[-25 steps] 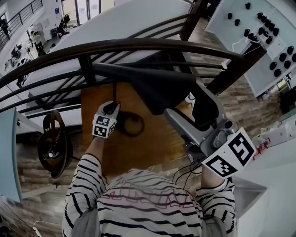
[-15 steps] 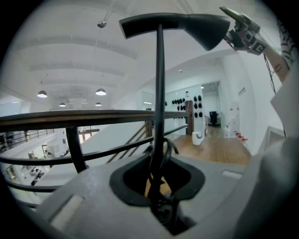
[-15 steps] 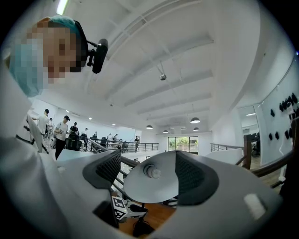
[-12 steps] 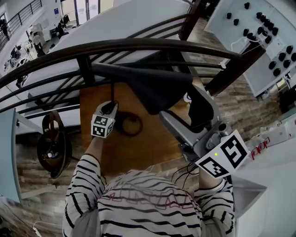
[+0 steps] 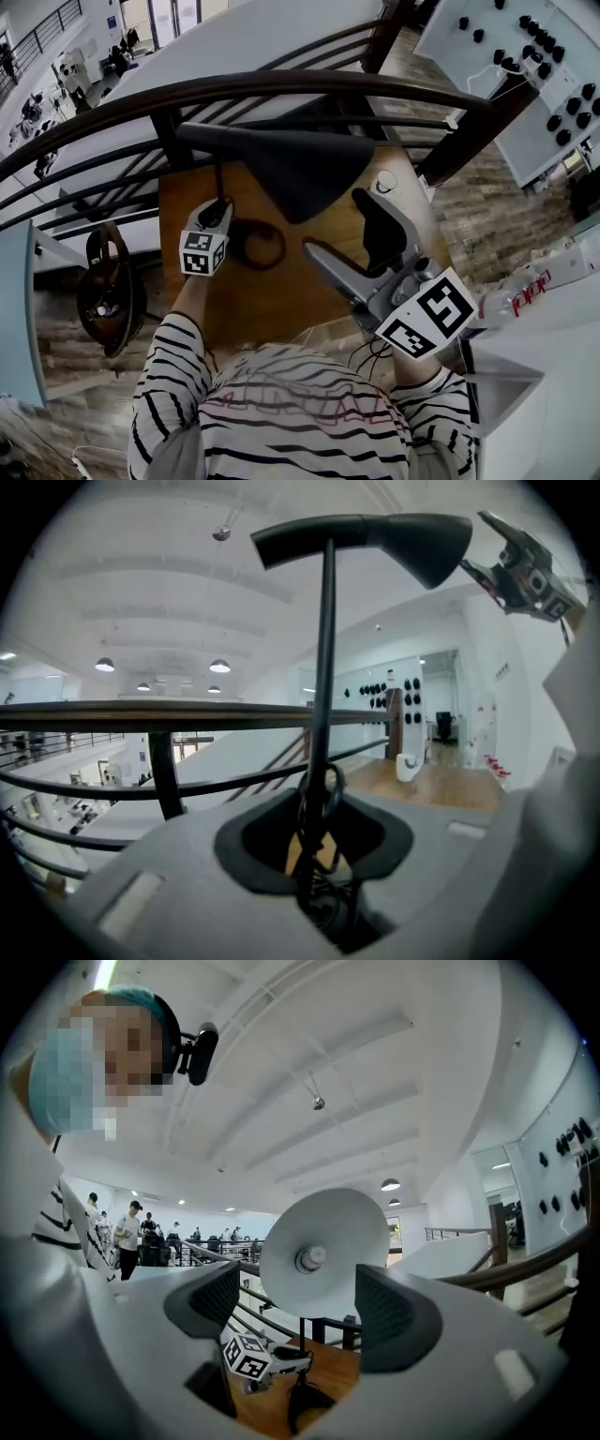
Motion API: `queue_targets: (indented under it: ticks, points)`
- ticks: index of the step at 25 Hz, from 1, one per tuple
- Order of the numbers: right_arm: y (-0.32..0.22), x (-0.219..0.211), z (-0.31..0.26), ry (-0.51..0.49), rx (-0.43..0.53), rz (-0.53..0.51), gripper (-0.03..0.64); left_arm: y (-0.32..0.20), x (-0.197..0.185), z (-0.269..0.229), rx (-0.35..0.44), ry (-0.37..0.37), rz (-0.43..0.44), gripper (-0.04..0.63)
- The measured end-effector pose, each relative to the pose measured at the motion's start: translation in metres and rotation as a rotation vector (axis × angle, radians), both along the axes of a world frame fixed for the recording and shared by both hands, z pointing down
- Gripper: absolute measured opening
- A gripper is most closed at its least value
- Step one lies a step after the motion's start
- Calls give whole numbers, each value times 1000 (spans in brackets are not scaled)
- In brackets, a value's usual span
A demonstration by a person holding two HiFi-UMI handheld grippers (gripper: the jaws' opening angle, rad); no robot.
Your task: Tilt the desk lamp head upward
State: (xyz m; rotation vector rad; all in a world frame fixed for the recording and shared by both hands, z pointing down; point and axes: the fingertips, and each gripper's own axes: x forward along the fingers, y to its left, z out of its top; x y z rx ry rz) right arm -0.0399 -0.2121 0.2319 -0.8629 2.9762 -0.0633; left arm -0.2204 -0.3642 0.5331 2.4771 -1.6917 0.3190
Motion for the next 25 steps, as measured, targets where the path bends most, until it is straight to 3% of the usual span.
queue_targets:
  ticks: [10,25]
  points:
    - [6,0,55,-38,-82,-56,379,42,6,-21,58,11,-38,188]
    - [29,19,138,-47,-198,-95,320,144,55,-52,108,39,-61,225]
